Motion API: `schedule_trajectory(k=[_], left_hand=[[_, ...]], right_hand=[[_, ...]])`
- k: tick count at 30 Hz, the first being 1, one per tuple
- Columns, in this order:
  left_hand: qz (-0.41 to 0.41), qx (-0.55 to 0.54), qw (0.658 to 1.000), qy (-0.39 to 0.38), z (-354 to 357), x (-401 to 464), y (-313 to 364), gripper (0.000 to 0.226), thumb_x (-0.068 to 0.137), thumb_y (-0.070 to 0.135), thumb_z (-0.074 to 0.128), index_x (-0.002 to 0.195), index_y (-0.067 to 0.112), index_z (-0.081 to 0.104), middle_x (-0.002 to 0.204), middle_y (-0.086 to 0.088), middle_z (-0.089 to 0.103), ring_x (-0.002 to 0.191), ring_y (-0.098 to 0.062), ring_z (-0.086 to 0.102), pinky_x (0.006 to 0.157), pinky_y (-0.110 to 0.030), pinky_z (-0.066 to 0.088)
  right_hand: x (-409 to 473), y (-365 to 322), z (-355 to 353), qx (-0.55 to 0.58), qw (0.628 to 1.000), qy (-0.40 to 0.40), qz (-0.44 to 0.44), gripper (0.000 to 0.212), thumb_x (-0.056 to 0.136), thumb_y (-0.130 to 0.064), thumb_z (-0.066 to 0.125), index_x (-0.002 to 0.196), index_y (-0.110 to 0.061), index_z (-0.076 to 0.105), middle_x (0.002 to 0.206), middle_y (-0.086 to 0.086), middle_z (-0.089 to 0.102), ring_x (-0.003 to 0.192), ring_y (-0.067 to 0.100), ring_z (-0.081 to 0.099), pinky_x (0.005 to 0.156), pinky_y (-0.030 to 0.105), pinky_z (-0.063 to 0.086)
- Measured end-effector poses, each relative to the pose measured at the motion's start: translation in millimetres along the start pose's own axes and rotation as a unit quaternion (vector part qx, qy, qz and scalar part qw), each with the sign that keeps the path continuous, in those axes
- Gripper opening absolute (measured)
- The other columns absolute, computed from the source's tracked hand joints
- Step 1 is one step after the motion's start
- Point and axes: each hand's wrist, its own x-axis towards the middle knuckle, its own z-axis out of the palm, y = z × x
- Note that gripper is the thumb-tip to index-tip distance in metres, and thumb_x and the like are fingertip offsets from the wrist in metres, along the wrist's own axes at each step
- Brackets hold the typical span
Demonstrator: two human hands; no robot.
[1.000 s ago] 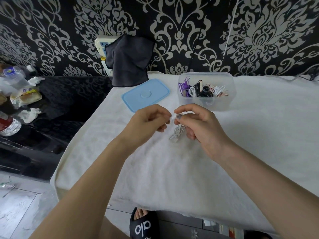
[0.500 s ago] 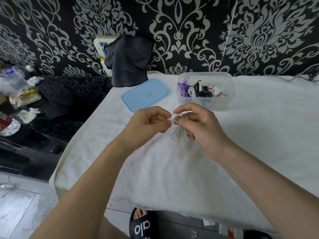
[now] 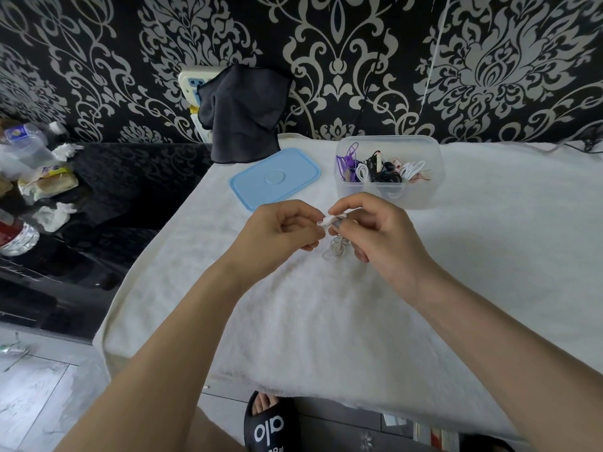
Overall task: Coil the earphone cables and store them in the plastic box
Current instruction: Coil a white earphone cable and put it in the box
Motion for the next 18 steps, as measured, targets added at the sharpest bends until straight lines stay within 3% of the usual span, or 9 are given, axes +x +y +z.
schedule_trajectory(k=[4, 9, 18], left_hand=[[0.006, -0.003, 1.000, -0.001, 0.6, -0.1, 0.2, 0.018, 0.090, -0.006, 0.066, 0.100, 0.006, 0.074, 0.087, -0.013, 0.076, 0.073, -0.013, 0.071, 0.074, -0.020, 0.057], [0.023, -0.011, 1.000, 0.002, 1.1, 0.2, 1.5, 0.019, 0.089, -0.008, 0.065, 0.101, 0.003, 0.074, 0.088, -0.016, 0.076, 0.076, -0.016, 0.069, 0.075, -0.023, 0.058], [0.064, -0.024, 0.998, 0.013, 4.9, 2.7, 0.4, 0.013, 0.091, -0.005, 0.067, 0.102, 0.003, 0.068, 0.091, -0.020, 0.075, 0.077, -0.021, 0.070, 0.076, -0.028, 0.058]], right_hand=[[-0.1, 0.6, -0.7, -0.011, 1.000, 0.011, -0.008, 0.010, 0.094, -0.006, 0.064, 0.097, -0.014, 0.069, 0.069, -0.002, 0.070, 0.051, 0.001, 0.058, 0.053, 0.010, 0.037], [-0.9, -1.8, -0.4, 0.010, 1.000, 0.022, 0.011, 0.007, 0.094, -0.009, 0.065, 0.097, -0.015, 0.069, 0.074, 0.005, 0.073, 0.047, 0.004, 0.047, 0.053, 0.026, 0.035], [-0.4, -3.7, 0.7, 0.110, 0.992, 0.030, 0.053, 0.008, 0.094, -0.008, 0.064, 0.094, -0.015, 0.068, 0.076, 0.010, 0.071, 0.047, 0.016, 0.033, 0.050, 0.029, 0.030]])
